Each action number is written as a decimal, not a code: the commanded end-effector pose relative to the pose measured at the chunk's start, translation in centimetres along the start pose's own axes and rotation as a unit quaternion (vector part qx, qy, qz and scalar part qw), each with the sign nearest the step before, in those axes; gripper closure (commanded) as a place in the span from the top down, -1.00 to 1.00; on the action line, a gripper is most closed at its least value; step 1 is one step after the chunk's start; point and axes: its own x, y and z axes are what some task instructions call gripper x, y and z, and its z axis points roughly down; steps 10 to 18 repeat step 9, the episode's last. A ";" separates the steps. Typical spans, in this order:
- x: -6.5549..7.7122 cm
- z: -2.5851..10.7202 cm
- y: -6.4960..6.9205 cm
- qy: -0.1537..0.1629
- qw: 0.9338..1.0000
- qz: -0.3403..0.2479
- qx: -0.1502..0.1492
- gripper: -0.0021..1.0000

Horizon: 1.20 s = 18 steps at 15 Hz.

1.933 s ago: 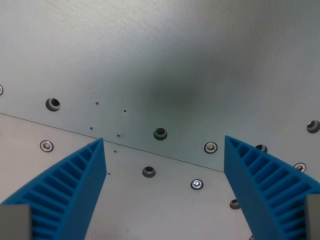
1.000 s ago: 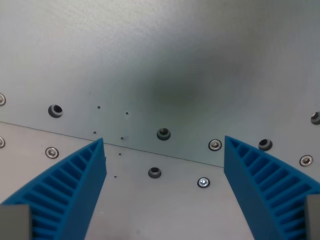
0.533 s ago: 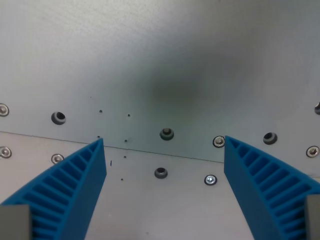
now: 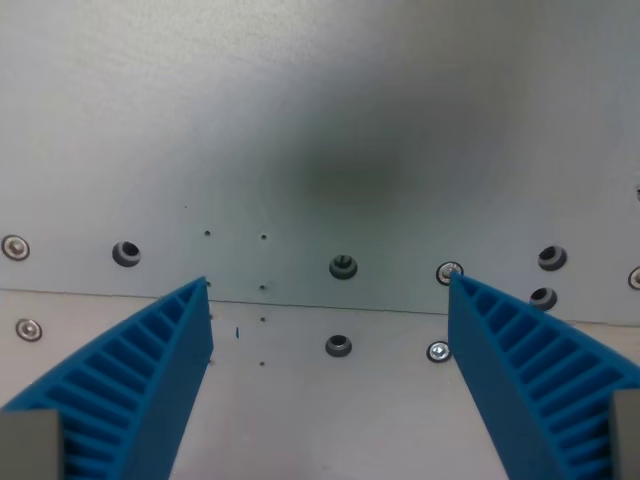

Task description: Rotate around base negative z

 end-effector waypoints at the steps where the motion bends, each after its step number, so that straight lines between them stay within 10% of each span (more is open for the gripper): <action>1: 0.0 -0.3 0.0 0.004 0.997 0.083 0.003 1.00; 18: 0.0 -0.3 0.0 0.004 0.991 0.136 0.004 1.00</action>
